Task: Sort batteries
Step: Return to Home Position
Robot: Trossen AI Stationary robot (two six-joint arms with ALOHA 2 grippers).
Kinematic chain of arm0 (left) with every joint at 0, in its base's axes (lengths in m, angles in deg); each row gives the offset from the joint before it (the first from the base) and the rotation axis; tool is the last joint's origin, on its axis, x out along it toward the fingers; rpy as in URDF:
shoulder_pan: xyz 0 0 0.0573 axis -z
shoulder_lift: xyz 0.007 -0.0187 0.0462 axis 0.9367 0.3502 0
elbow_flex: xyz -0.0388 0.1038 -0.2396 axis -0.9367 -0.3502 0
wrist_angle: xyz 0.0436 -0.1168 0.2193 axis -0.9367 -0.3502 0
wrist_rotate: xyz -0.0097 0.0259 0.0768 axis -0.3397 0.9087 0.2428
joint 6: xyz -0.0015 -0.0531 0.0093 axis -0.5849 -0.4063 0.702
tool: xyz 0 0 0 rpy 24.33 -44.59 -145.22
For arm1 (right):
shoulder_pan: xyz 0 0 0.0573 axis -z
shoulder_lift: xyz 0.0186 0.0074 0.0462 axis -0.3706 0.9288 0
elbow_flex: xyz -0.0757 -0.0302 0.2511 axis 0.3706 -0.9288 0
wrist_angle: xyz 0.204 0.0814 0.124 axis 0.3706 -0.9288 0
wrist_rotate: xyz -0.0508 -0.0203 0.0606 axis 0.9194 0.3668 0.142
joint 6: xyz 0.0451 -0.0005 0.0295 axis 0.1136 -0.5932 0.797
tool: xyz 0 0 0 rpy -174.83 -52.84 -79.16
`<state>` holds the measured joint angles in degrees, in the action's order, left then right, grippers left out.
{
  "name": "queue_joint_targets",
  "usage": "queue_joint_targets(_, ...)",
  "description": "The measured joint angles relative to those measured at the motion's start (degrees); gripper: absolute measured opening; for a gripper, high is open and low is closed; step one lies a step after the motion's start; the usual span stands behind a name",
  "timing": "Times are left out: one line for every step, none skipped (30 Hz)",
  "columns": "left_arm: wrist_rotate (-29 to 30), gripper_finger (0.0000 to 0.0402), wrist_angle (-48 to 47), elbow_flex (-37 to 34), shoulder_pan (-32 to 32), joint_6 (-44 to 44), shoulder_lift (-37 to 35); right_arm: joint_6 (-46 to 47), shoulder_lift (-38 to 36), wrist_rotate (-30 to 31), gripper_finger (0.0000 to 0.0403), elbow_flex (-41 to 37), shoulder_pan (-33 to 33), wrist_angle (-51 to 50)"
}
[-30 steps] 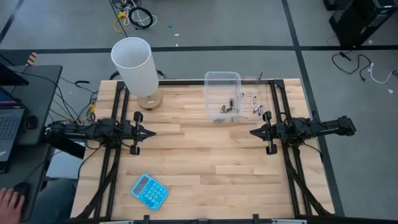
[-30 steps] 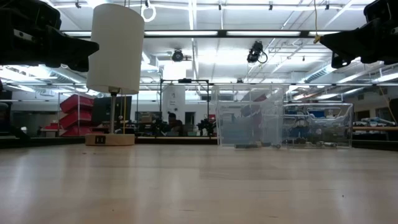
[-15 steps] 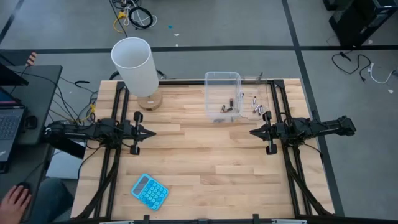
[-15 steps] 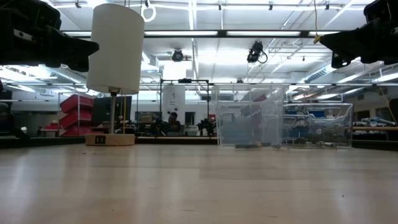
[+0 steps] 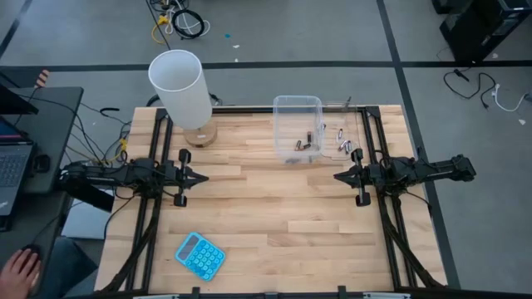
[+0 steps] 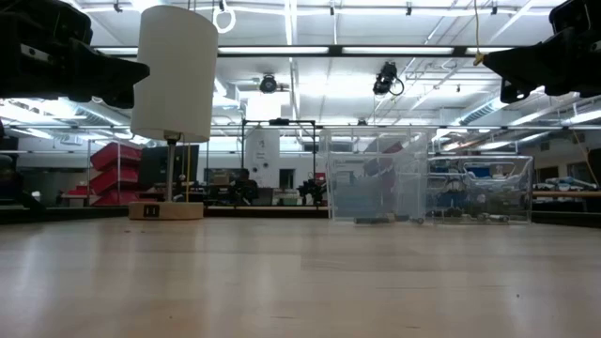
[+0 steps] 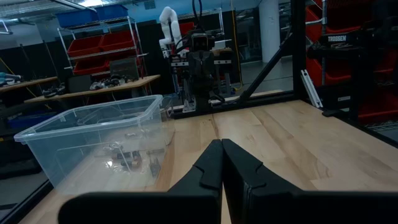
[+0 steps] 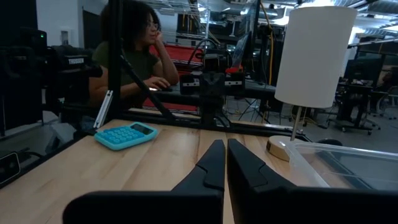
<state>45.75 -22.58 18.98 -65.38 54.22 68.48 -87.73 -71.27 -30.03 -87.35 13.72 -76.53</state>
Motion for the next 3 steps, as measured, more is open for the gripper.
queue_joint_targets(0.0,0.0008,0.0,0.0,0.0,0.0,0.0,0.0,0.0,0.0,0.0005,0.0,0.0,0.0)
queue_joint_targets(0.0,0.0008,0.0,0.0,0.0,0.0,0.0,0.0,0.0,0.0,0.0005,0.0,0.0,0.0)
queue_joint_targets(0.0,0.0008,0.0,0.0,0.0,0.0,0.0,0.0,0.0,0.0,0.0006,0.0,0.0,0.0)
